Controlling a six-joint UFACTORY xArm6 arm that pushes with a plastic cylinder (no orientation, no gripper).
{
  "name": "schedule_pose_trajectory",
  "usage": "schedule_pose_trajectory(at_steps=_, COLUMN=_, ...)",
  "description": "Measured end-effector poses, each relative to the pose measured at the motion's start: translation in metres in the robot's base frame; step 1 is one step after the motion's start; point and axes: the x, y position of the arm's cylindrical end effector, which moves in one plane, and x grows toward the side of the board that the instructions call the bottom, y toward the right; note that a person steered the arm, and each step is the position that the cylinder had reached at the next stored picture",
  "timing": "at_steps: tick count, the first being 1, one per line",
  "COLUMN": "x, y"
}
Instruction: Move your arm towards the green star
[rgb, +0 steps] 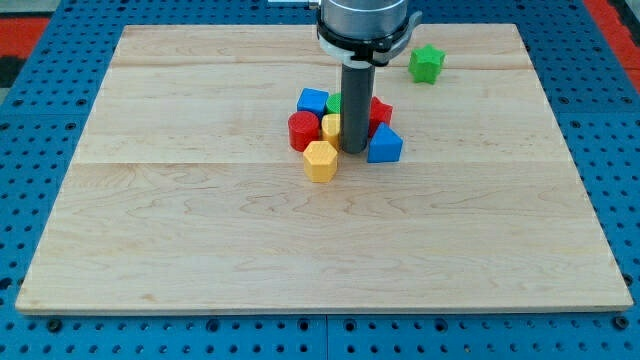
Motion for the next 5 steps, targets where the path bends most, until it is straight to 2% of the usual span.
schedule_pose_trajectory(at_steps=2, x=0.069, y=0.008)
schedule_pose_trajectory(at_steps=3, x=0.060, y=0.081)
schedule_pose_trajectory(at_steps=4, x=0.003, y=0.148)
schedule_pose_trajectory(at_steps=5, x=-0.065, y=0.185)
